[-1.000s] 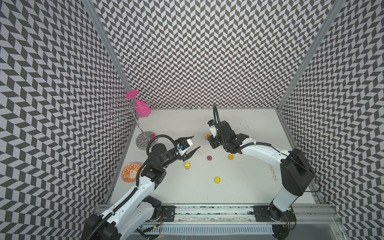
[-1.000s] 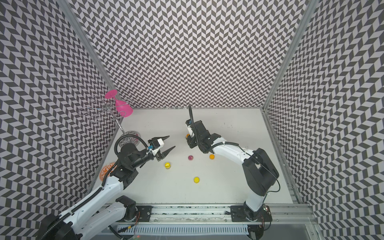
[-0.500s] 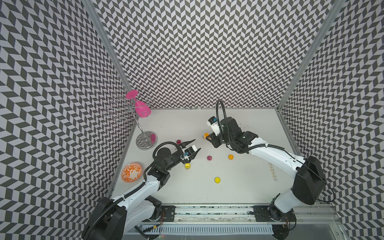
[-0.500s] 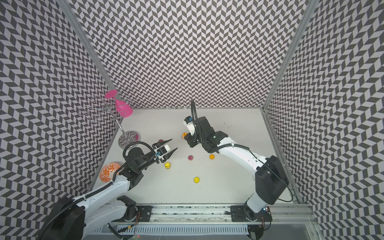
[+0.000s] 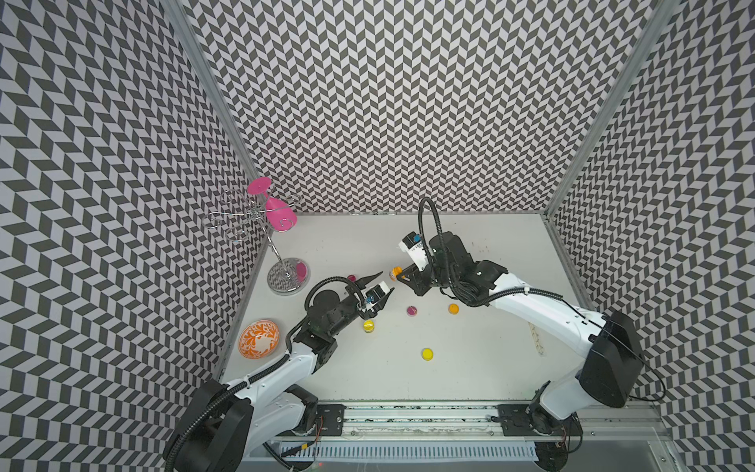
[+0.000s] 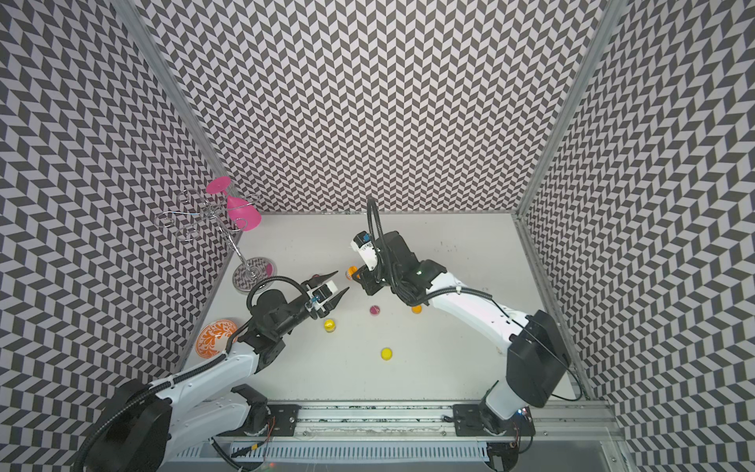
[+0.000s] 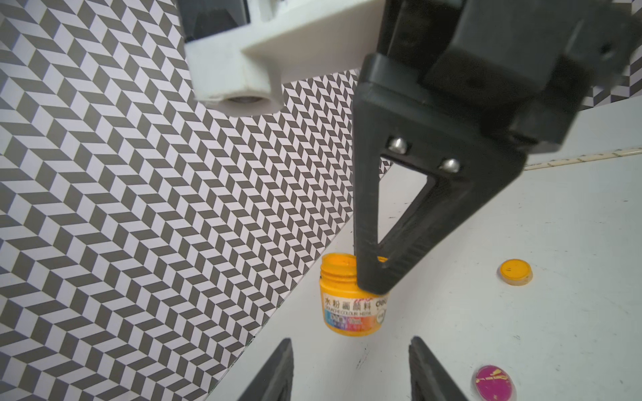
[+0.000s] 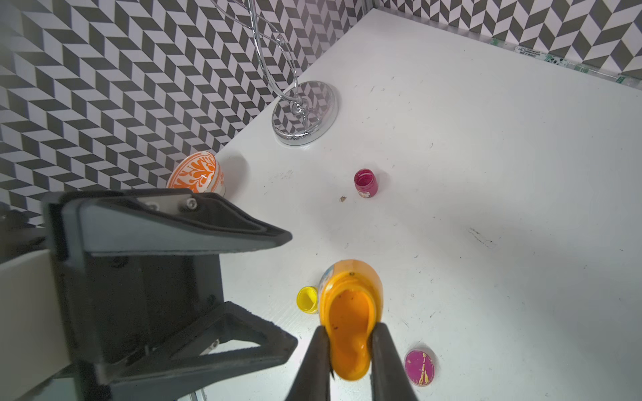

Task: Close the paint jar lid
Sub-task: Pick up the paint jar from the center of the board.

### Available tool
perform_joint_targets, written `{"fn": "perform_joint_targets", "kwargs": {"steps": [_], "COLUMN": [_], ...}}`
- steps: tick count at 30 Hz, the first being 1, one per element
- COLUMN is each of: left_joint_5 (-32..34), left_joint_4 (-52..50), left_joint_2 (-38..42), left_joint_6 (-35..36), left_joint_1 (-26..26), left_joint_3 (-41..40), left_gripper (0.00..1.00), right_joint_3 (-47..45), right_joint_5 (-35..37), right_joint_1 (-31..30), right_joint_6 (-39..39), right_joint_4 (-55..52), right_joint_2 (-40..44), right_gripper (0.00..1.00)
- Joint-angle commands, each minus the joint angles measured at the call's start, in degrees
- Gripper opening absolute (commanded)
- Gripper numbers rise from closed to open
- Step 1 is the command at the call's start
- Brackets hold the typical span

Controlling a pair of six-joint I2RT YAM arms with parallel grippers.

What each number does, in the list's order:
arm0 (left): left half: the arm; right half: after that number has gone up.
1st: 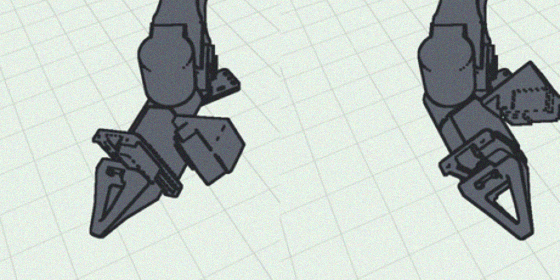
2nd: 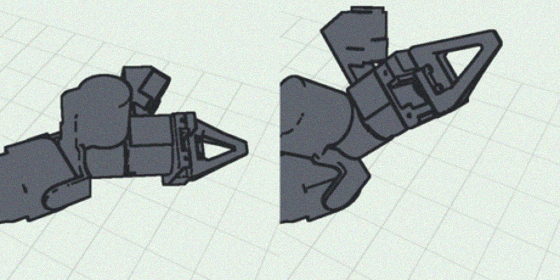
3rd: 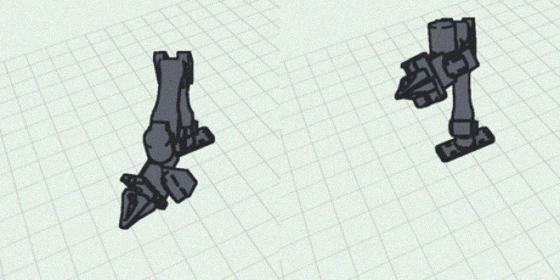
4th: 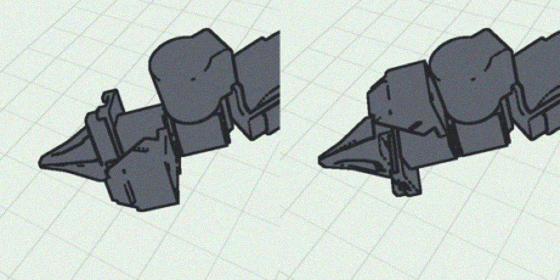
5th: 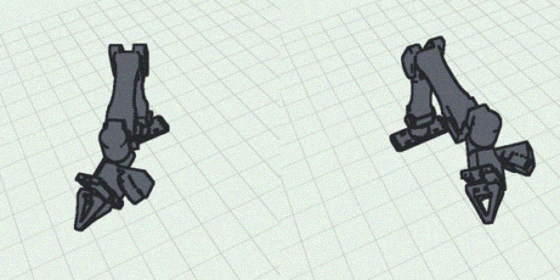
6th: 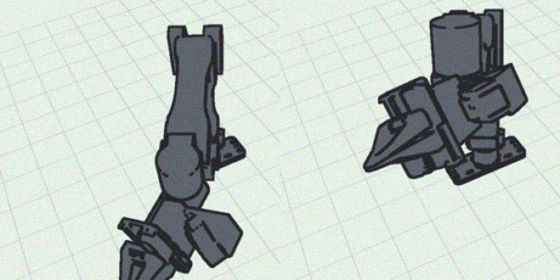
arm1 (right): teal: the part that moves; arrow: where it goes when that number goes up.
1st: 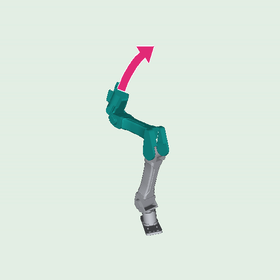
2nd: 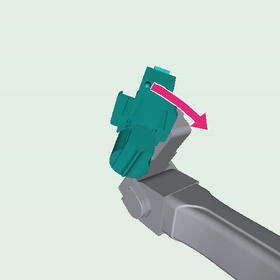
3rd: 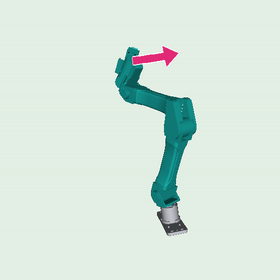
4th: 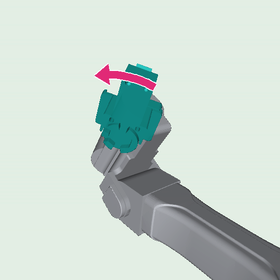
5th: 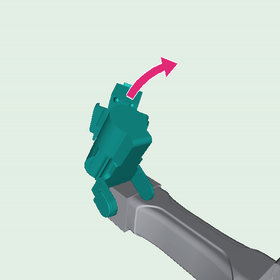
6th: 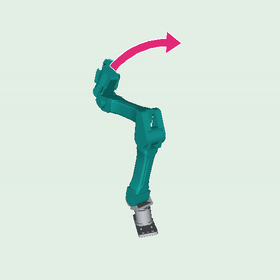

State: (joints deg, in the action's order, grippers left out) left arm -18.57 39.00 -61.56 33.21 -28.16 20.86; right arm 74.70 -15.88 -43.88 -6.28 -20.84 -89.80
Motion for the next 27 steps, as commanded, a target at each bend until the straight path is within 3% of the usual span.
{"fn": "perform_joint_targets", "kwargs": {"steps": [1, 27], "left_joint_5": [0.9, 3.7], "left_joint_4": [1.5, -1.7], "left_joint_2": [-0.2, -1.4], "left_joint_6": [-0.2, 2.4], "left_joint_1": [-0.4, -0.5], "left_joint_3": [2.2, 4.0], "left_gripper": [0.54, 0.47], "right_joint_3": [1.9, 3.8], "right_joint_5": [-1.1, 0.2], "right_joint_1": [-0.8, -3.8], "right_joint_6": [-0.6, -1.0], "right_joint_4": [1.8, 1.8], "right_joint_2": [2.2, 1.8], "right_gripper": [0.18, 0.18]}}
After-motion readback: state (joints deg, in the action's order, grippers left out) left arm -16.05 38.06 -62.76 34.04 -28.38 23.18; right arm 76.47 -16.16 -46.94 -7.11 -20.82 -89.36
